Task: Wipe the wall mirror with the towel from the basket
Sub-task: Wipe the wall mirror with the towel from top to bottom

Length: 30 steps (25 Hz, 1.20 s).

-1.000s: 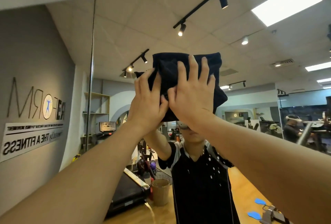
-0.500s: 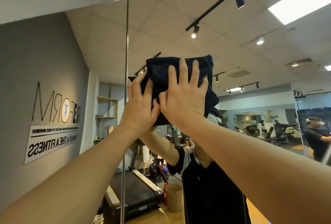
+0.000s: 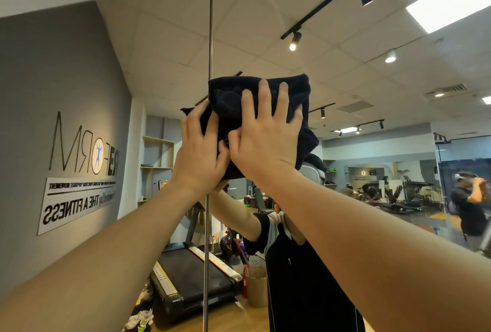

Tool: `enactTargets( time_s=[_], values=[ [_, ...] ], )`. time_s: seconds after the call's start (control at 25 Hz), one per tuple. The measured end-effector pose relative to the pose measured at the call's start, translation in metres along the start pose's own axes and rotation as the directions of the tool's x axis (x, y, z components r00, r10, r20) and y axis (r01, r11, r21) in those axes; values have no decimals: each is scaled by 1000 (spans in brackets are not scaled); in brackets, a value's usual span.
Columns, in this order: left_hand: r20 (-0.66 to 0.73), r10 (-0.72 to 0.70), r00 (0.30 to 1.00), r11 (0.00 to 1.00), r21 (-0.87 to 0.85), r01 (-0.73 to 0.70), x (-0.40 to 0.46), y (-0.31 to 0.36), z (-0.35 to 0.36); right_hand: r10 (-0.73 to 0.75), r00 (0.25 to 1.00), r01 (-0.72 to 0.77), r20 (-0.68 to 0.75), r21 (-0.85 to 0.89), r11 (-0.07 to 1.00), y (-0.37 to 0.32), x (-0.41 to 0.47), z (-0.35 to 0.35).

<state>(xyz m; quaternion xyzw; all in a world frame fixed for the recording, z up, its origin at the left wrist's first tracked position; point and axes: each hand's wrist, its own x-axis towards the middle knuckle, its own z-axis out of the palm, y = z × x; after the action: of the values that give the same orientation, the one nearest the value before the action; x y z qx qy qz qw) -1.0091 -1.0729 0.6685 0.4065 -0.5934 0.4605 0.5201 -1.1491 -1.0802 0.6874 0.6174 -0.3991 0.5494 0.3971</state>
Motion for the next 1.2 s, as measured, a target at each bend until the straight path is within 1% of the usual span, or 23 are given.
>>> enactTargets(
  time_s=[0.12, 0.36, 0.56, 0.68, 0.76, 0.88, 1.0, 1.12, 1.2],
  values=[
    [16, -32, 999, 999, 7, 32, -15, 0, 0, -26, 999, 26, 18, 8, 1000, -2, -11, 1],
    [91, -104, 990, 993, 58, 99, -64, 1, -6, -116, 991, 112, 66, 49, 992, -7, -54, 9],
    [128, -194, 973, 981, 48, 189, -90, 29, -2, -180, 976, 172, 120, 71, 983, 11, -81, 6],
    [149, -211, 966, 977, 35, 209, -104, 54, 3, -193, 973, 184, 129, 78, 980, 31, -100, 0],
    [170, -198, 965, 980, 34, 195, -116, 75, 9, -200, 971, 191, 129, 74, 979, 51, -116, -5],
    [220, -172, 960, 985, 29, 170, -129, 113, 21, -218, 973, 214, 79, 61, 975, 93, -136, -16],
    [252, -167, 953, 985, -7, 175, -131, 164, 39, -210, 974, 207, 83, 38, 978, 145, -150, -32],
    [275, -164, 947, 979, -70, 190, -111, 228, 56, -175, 977, 174, 123, 19, 985, 208, -148, -56],
    [267, -153, 952, 977, -103, 186, -72, 259, 67, -127, 982, 126, 138, 17, 992, 242, -122, -72]
  ],
)
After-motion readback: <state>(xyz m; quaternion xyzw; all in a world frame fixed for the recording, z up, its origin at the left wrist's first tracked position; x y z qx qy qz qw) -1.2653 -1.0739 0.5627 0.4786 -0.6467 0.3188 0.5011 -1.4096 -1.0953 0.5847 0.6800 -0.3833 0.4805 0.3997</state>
